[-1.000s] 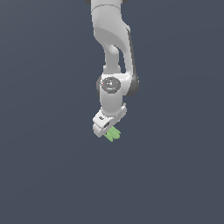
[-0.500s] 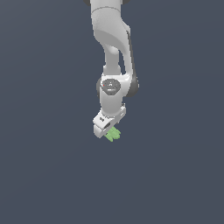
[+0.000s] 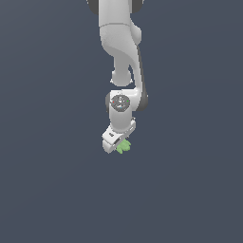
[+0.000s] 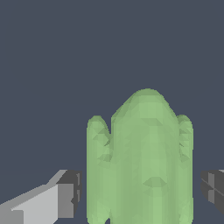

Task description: Pick up the object and move it to a goal position.

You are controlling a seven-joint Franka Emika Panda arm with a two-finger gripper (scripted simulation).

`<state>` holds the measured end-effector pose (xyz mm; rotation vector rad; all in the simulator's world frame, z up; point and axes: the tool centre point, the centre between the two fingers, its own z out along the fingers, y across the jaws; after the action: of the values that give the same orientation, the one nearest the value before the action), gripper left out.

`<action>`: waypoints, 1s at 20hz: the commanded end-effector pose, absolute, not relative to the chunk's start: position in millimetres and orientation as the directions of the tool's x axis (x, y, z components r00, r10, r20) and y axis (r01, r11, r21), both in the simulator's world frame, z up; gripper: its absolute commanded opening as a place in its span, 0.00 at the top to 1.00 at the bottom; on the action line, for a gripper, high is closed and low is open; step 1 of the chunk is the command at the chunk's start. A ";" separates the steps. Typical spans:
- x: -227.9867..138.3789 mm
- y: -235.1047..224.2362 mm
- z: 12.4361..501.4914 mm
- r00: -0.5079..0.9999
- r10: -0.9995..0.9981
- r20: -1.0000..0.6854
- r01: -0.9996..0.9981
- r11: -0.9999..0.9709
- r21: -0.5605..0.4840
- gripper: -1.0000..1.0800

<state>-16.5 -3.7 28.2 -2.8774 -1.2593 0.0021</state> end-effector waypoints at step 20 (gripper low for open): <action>-14.9 -8.2 33.9 0.678 0.735 0.000 0.735 -0.678 0.001 1.00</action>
<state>-15.4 -6.4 29.5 -2.8779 -1.2604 0.0009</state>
